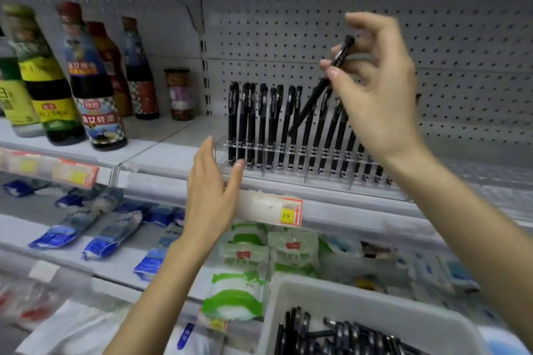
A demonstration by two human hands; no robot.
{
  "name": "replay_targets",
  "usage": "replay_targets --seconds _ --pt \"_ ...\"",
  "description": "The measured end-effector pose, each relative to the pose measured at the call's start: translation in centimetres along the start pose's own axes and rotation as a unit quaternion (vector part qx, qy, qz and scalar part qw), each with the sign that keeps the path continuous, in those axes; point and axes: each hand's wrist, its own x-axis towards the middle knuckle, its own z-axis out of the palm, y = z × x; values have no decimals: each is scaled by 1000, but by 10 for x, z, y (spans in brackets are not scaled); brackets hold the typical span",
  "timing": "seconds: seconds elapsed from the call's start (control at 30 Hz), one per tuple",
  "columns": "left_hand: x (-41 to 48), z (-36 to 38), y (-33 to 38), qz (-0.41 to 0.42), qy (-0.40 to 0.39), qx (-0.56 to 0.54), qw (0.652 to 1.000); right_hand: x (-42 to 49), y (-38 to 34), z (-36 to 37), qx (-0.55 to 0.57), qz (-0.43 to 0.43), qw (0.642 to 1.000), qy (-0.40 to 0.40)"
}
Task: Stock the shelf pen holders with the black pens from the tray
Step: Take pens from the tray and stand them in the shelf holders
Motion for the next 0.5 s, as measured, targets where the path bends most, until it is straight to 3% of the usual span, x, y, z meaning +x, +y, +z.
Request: replay_targets --seconds 0.13,0.5 --pt "3 6 -2 -38 -7 9 999 9 16 14 -13 16 1000 -11" --pt "5 7 -7 -31 7 -19 999 18 26 30 -82 70 991 -81"
